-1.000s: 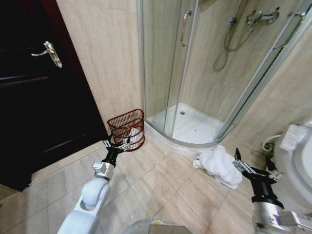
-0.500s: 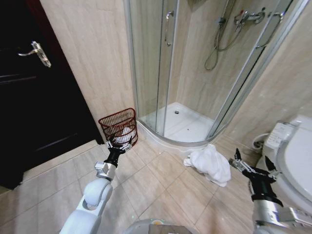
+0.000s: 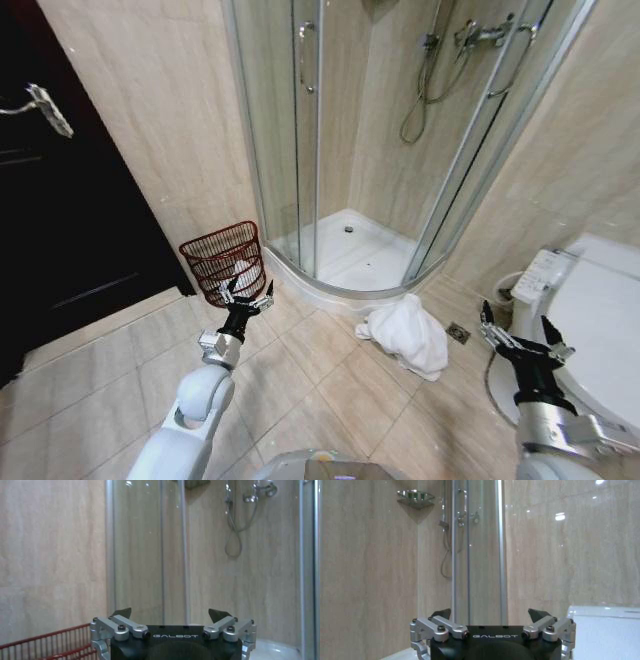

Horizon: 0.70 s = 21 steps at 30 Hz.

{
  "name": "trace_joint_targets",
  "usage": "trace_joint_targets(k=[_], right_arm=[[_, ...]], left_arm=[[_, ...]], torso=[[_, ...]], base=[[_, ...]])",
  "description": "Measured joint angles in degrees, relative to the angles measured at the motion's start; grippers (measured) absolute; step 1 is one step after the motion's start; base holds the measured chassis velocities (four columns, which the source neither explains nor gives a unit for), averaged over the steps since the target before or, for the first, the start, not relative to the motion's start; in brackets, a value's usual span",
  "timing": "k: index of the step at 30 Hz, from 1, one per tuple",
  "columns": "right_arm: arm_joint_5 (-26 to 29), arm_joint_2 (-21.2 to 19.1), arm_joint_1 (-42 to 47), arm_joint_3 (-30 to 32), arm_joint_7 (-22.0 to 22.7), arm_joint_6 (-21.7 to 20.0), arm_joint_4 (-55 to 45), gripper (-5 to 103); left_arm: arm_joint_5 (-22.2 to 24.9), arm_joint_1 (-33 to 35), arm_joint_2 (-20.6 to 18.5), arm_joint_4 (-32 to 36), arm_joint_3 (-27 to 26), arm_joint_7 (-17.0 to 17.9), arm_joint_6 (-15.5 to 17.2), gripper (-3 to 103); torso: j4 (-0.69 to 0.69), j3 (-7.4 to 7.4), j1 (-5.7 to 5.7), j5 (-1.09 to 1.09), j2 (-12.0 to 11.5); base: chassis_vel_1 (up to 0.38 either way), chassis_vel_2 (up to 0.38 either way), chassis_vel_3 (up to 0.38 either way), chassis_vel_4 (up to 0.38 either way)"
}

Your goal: Discard the used towel into the hamper.

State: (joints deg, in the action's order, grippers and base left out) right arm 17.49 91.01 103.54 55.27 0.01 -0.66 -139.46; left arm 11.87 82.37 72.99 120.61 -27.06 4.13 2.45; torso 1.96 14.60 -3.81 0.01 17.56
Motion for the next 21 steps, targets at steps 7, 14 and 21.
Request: trace_joint_targets(k=[7,14,21], right_arm=[[-0.39,0.22,-0.14,1.10,-1.89,0.58,-0.23,100],[-0.14,0.45,-0.22,1.71,-1.77,0.83,-0.65,100],[-0.08,0.48,-0.18,1.28,-1.69,0.97,-0.89,100]], left_arm=[[0.56,-0.30,0.11,0.40,-0.41,-0.76,-0.94,100],[1.18,-0.30,0.46,0.59,-0.16,-0.11,-0.75,100],[0.98,-0.69,0.71,1.30,-0.33,0.21,0.42,100]], torso=[[-0.01,0.11,-0.05,0.01,0.15],[0.00,0.86,-0.59,-0.01,1.49],[0.01,1.33,-0.82,0.00,2.13]], base=[[-0.111,-0.107,0.099,0.092],[-0.006,-0.006,0.011,0.005],[0.000,0.000,0.000,0.000]])
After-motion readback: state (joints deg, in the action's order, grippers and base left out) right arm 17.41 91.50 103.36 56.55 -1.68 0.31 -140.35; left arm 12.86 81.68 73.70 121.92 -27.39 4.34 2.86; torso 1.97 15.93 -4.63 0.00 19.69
